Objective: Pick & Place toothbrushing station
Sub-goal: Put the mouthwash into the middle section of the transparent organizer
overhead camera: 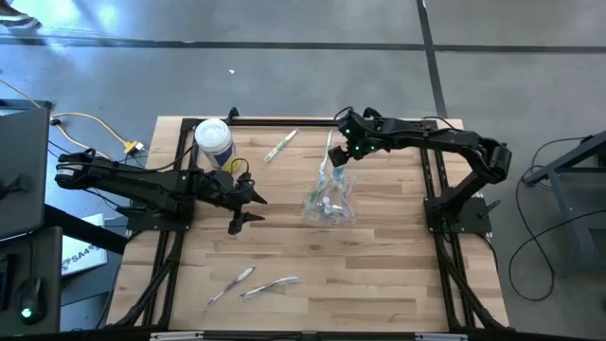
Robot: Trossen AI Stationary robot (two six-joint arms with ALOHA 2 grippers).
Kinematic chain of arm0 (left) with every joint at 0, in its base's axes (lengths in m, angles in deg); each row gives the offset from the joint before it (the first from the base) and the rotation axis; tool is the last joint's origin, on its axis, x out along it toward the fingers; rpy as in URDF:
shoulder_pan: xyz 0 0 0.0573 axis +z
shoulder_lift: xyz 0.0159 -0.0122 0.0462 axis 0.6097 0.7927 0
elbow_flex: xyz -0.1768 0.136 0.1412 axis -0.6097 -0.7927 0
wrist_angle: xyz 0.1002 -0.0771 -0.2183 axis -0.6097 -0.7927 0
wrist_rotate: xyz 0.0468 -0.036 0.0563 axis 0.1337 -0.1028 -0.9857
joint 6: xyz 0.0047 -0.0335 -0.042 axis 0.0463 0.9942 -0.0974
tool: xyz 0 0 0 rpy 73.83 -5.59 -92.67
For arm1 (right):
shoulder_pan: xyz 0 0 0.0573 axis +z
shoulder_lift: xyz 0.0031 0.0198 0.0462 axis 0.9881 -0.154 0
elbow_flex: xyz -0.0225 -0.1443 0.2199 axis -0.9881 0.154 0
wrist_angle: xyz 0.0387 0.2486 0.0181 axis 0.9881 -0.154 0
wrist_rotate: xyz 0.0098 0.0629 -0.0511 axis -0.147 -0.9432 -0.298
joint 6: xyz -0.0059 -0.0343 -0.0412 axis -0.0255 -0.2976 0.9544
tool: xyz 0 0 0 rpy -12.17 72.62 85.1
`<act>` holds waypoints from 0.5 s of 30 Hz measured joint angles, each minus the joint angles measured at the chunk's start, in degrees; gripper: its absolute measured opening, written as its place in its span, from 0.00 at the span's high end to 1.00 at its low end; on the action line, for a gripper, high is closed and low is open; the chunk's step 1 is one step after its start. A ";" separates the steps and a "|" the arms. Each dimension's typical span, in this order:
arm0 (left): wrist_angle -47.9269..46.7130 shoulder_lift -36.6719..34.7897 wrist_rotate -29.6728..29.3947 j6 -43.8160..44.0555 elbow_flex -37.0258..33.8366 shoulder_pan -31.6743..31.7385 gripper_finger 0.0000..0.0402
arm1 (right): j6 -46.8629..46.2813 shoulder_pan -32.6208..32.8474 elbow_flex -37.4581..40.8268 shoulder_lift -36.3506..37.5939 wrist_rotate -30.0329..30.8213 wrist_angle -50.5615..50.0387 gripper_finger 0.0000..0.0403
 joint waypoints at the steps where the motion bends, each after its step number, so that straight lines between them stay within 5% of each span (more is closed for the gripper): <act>1: 0.00 0.00 0.58 0.06 0.00 0.01 0.40 | 0.42 -0.01 0.00 -0.51 0.00 0.10 0.33; 15: 0.07 0.00 1.56 2.41 0.00 -0.01 0.40 | 5.43 1.36 0.00 -1.81 0.10 0.04 0.33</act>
